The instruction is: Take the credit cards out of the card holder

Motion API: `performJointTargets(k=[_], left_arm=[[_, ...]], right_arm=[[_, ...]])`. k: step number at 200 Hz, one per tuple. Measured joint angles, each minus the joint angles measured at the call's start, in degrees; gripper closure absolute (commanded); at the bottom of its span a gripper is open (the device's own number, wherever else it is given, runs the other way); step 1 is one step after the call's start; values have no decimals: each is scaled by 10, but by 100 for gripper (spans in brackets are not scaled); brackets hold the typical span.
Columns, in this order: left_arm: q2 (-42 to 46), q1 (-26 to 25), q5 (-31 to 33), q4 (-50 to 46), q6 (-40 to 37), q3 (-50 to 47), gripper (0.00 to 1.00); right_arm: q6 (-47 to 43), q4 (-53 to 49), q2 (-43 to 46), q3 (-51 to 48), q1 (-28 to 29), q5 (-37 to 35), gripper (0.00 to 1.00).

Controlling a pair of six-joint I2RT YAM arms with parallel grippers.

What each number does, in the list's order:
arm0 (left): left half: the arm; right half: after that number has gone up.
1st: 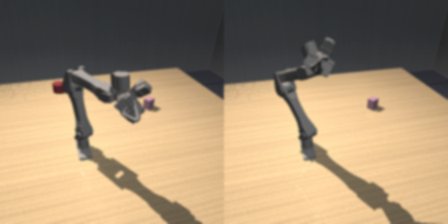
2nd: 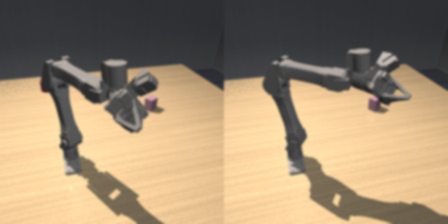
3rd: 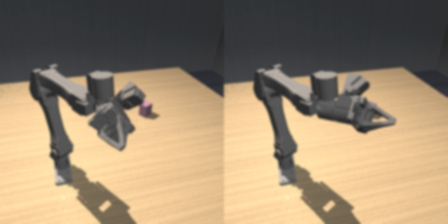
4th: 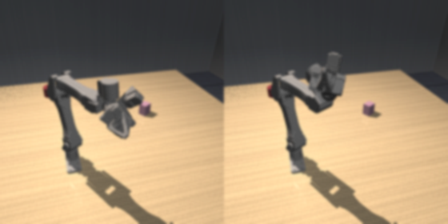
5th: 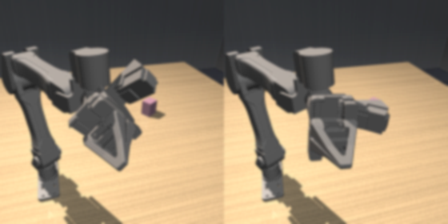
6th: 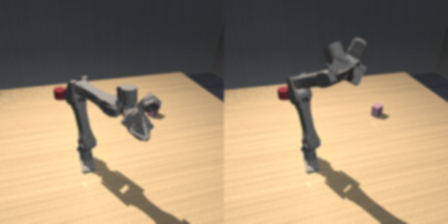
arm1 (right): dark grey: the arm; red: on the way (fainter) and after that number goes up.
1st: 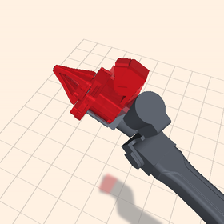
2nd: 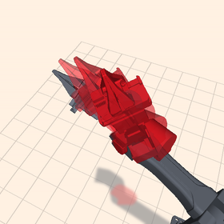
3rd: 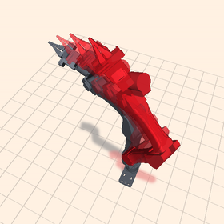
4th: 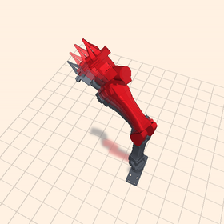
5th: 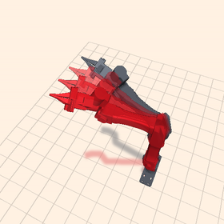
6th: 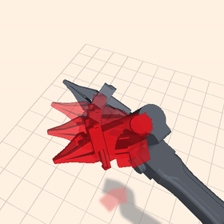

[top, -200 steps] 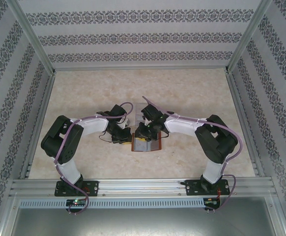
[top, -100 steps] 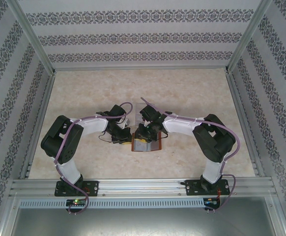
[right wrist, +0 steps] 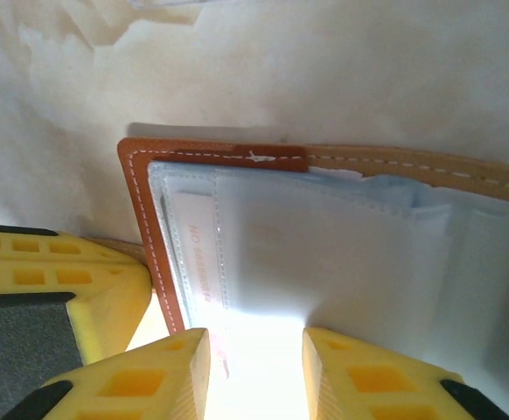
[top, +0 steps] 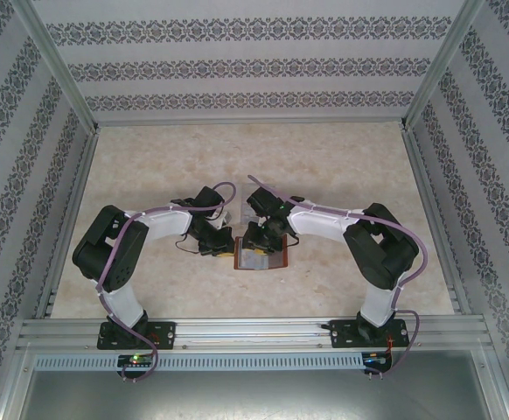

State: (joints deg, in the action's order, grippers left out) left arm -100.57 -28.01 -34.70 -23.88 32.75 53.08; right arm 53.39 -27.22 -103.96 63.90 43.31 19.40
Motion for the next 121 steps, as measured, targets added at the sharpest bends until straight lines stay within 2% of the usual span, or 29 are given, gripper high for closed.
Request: performJointTargets(k=[63,99,121], left_arm=[[0,0,-4,4,0,-1,90],[0,0,-5,5,0,-1,90],[0,0,-5,6,0,-2,91]], right_arm=[[-24,-52,0,21,9,-39,58],[-39,-82,0,39,12,-61,49],[-43,-96,0,44,16,-72,48]])
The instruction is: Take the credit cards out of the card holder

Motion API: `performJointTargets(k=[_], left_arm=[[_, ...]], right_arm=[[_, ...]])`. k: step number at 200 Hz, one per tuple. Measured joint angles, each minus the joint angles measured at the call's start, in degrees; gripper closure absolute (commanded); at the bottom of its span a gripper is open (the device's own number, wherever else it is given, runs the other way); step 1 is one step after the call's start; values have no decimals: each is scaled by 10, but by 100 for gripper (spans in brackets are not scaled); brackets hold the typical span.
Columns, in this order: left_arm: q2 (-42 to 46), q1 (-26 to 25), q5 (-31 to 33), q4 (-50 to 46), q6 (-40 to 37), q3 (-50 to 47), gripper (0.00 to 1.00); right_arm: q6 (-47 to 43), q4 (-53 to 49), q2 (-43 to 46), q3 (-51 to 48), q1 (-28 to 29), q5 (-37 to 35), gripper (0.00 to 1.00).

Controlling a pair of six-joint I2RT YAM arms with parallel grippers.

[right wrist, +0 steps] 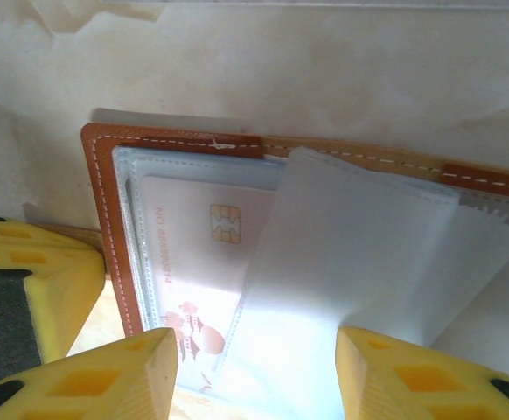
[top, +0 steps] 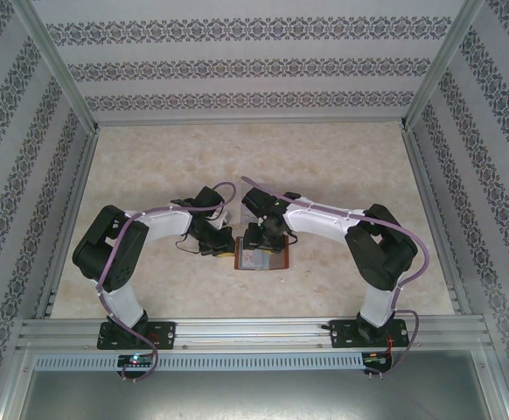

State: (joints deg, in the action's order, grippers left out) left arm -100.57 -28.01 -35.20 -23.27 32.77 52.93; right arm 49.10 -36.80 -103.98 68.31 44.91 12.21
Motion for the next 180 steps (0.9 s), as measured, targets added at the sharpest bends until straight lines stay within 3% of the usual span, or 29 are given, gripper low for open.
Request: performJointTargets(k=[102,144,180], left_arm=[[0,0,-2,0,0,0,91],[-1,0,-2,0,0,0,91],[-1,0,-2,0,0,0,91]], right_arm=[[0,-43,0,3,0,-26,50],[-2,-44,0,3,0,-28,62],[-2,-42,0,3,0,-26,78]])
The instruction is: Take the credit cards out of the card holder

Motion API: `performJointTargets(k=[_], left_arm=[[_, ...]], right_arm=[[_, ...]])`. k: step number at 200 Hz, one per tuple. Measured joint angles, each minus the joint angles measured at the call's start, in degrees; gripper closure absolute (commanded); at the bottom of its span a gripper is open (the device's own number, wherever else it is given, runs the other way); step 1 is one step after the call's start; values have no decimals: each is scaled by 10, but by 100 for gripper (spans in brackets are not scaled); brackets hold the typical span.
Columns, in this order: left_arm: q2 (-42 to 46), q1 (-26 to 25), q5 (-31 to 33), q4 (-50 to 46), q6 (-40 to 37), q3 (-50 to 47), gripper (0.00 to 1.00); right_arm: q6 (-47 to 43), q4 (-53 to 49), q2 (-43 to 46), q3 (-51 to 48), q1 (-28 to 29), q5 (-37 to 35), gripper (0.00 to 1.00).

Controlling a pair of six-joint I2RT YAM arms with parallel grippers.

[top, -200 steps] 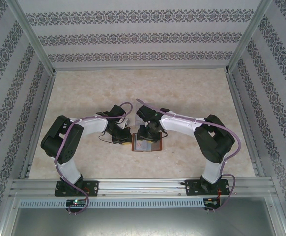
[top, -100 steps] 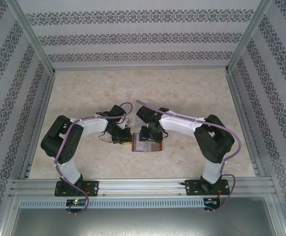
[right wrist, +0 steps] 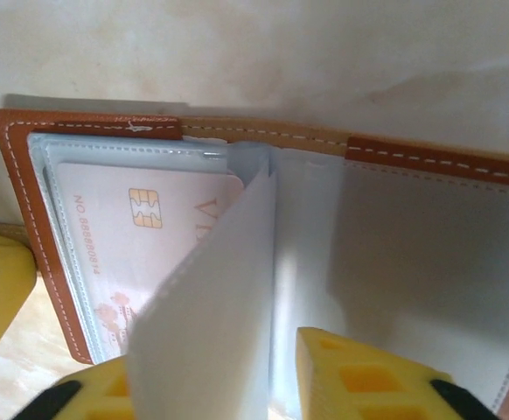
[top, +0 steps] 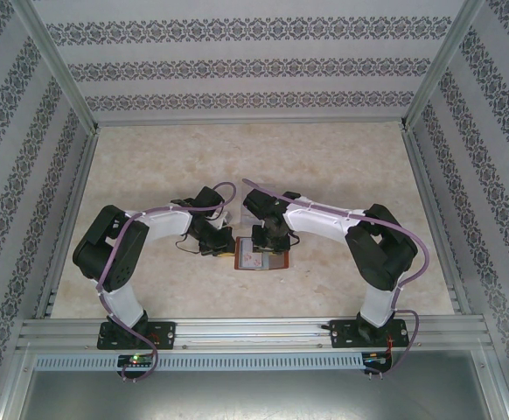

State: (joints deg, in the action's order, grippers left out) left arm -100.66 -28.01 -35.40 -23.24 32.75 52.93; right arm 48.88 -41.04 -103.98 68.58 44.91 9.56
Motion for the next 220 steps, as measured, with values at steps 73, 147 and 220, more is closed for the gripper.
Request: performJointTargets(k=[73,147,220], left_arm=[[0,0,0,0,0,0,90],[0,0,-2,0,0,0,91],[0,-1,-20,12,7,-9,90]], right_arm=[[-2,22,13,-14,0,6,96],[-12,29,22,-33,-9,7,95],[-33,29,28,-56,-31,3,93]])
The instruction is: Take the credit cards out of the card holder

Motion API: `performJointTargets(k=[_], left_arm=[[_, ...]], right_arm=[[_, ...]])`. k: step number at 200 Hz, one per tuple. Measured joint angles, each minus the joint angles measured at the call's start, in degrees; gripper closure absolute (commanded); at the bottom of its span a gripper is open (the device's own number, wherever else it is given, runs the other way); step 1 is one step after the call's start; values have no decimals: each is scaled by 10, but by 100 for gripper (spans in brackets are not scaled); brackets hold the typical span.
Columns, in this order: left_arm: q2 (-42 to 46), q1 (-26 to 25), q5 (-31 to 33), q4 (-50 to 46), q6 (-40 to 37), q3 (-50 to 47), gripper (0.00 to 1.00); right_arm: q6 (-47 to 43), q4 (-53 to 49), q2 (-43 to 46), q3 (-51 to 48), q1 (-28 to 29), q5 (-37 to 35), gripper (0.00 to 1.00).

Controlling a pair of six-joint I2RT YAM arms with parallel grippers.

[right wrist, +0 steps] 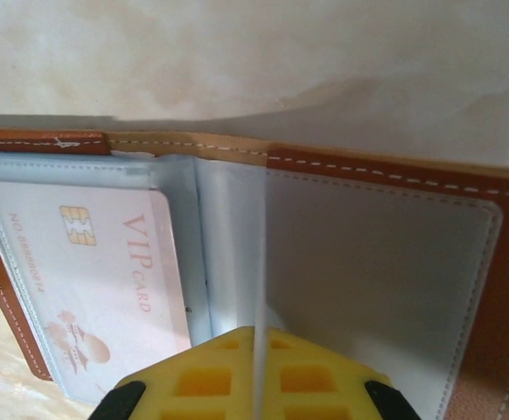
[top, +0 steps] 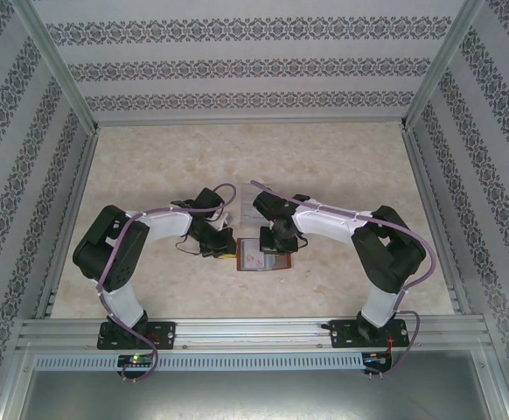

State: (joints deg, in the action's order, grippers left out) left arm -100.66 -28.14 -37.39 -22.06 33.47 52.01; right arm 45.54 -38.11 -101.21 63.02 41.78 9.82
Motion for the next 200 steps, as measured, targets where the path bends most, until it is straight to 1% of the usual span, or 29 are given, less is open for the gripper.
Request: performJointTargets(k=[67,200], left_arm=[[0,-3,-3,6,11,-3,90],[0,-3,-3,6,13,-3,90]], right_arm=[[-21,-13,14,-17,-19,-19,86],[-36,-53,53,-31,-36,-62,82]])
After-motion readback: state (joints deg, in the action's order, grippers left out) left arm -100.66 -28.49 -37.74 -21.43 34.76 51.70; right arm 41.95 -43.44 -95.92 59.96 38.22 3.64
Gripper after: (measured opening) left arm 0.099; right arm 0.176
